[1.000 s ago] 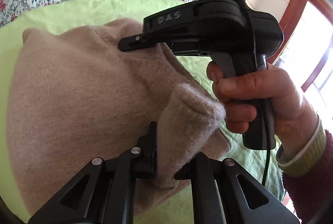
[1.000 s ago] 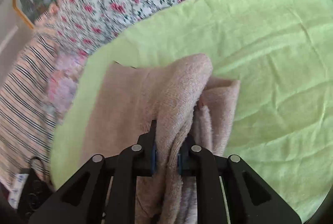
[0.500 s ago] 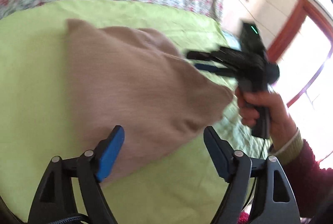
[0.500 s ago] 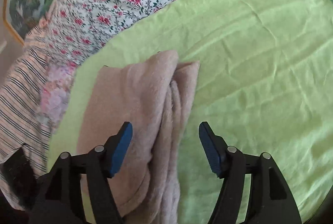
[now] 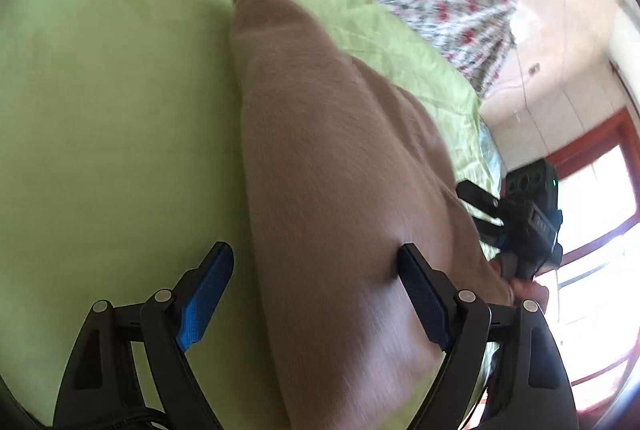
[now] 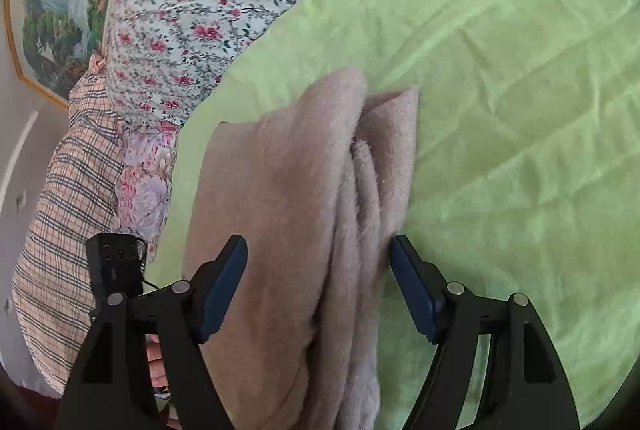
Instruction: Fold small clothes
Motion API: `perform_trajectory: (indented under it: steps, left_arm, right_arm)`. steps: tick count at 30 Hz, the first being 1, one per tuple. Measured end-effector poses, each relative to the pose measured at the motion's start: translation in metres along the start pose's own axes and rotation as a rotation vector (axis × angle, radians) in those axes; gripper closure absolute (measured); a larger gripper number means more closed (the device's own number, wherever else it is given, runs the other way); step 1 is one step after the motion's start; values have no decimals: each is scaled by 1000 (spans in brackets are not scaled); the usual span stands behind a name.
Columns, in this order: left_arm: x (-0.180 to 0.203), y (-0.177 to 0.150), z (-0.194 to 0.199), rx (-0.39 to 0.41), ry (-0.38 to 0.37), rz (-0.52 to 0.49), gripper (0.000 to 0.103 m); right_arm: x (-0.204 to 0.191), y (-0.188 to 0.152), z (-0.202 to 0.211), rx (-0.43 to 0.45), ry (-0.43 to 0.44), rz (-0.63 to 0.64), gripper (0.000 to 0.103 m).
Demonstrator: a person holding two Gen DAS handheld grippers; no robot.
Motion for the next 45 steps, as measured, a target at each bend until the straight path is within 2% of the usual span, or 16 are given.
perform_trajectory:
  steps: [2, 4, 5, 6, 11, 21, 24, 28, 30, 32, 36, 38, 39, 40, 43, 45]
  left_arm:
    - [-2, 10, -13, -24, -55, 19, 16]
    - [0, 17, -19, -8, -74, 9, 22]
    - [3, 19, -21, 2, -77, -6, 43]
    - [5, 18, -24, 1, -75, -17, 48]
    - [11, 6, 10, 67, -41, -55, 63]
    - [-59, -38, 143, 160, 151, -41, 63]
    - [-88, -55, 146, 138, 187, -20, 59]
    - [-116, -71, 145, 139, 149, 36, 47]
    - [-122, -66, 154, 174, 130, 63, 40]
    - [-130, -55, 162, 212, 145, 88, 34]
    - [-147, -32, 167, 245, 156, 144, 34]
    - [-154, -21, 164, 249, 175, 170, 34]
    - [-161, -13, 160, 248, 188, 195, 34]
    - [-164, -8, 158, 245, 200, 209, 34]
    - [-171, 10, 148, 242, 273, 210, 38]
    - [-169, 15, 142, 239, 321, 172, 45]
  right_arm:
    - [4, 0, -7, -20, -13, -3, 30]
    - [0, -3, -12, -40, -12, 8, 55]
    - [0, -5, -14, -46, -2, -9, 63]
    - [-1, -7, -15, -37, -6, -13, 68]
    - [-38, -17, -7, 19, 83, 19, 75]
    - [-117, -66, -104, -135, 273, 66, 75]
    - [-120, -82, -131, -185, 202, 102, 74]
    - [-120, -88, -133, -212, 99, 148, 58]
    - [-124, -80, -122, -188, 18, 198, 46]
    - [-131, -63, -108, -114, -52, 252, 44]
    - [-145, -30, -114, -63, -13, 277, 45]
    - [-146, -25, -138, -113, -4, 258, 54]
    - [-143, -25, -148, -137, -24, 245, 80]
    - [-141, -23, -150, -129, -28, 228, 88]
    - [-150, -23, -114, -10, 41, 238, 93]
    - [-140, -28, -105, -2, -6, 242, 93]
Point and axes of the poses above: each gripper's, at about its wrist camera, not at the fingertips, and z roughly against the way its jaws point, x to its right, y to its top, the point moved 5 cm from there along -z, roughly the way its jaws point, and after that the axes turned 9 degrees about y, right-handed, at the moved point
